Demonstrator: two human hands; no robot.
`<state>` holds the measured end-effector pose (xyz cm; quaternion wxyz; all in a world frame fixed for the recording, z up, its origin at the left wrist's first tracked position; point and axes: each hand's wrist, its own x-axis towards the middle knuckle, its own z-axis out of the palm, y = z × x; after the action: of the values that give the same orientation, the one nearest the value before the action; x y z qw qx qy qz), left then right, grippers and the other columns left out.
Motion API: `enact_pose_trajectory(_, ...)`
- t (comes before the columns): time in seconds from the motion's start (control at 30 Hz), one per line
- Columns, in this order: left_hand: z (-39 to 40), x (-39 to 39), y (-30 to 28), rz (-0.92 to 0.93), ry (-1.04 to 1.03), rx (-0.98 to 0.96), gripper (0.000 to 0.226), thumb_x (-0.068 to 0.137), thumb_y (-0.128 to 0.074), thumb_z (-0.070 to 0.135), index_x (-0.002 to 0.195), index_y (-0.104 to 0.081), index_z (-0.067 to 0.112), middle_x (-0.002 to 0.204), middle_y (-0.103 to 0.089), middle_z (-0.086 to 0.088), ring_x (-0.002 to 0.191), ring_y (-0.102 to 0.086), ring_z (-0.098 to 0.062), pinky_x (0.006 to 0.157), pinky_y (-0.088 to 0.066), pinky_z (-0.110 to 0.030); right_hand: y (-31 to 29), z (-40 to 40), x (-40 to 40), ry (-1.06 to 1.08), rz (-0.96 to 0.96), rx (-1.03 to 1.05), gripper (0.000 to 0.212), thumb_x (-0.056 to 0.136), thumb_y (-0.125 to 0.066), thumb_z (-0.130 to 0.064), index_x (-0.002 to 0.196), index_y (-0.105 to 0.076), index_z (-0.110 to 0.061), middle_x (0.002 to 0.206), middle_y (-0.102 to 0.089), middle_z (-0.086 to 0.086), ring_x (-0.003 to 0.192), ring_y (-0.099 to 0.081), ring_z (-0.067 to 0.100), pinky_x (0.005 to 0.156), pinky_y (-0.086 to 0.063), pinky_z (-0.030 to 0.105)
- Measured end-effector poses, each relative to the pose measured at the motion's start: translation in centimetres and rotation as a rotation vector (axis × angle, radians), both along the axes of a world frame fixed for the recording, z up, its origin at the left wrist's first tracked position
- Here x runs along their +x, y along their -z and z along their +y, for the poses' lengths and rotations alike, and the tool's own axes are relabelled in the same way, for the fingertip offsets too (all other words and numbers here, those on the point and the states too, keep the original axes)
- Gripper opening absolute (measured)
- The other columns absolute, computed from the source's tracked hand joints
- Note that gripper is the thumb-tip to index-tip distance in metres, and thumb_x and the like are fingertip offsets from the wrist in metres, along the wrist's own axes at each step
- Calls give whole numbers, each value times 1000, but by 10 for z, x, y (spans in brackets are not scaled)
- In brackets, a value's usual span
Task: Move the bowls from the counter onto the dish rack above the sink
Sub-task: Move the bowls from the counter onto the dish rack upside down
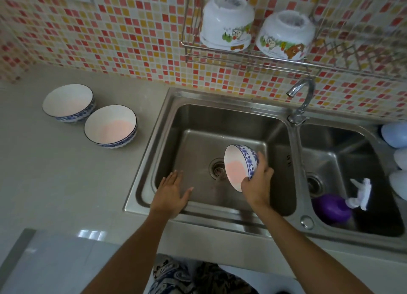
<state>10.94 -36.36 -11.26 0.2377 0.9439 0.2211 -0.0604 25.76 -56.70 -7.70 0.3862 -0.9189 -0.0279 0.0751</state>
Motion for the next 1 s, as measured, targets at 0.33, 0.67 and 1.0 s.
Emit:
enact_pose_trajectory(0.33, 1, -1, 1, 8, 6, -16, 76, 90, -30, 60, 150, -13, 16, 157, -21, -4, 145, -17, -18, 119, -8, -34, -10, 1, -1, -297, -316, -427, 101, 71, -76, -4, 151, -20, -31, 127, -38, 19, 104, -50, 32, 73, -56, 42)
enact_pose_trajectory(0.67, 2, -2, 6, -41, 3, -17, 80, 88, -27, 65, 150, -10, 19, 156, -23, -4, 144, -20, -18, 119, -11, -35, -7, -8, -3, -408, -425, -556, 100, 71, -73, 2, 150, -22, -32, 127, -31, 15, 104, -48, 32, 63, -57, 41)
enact_pose_trajectory(1.0, 11, 16, -30, -136, 141, -1, 87, 81, -1, 74, 148, 11, 21, 159, 11, 1, 144, 15, -11, 121, -2, -37, -73, -18, 12, 310, 749, 877, 60, 78, -35, 14, 130, -45, -16, 128, -45, 12, 102, -53, 42, 61, -60, 53)
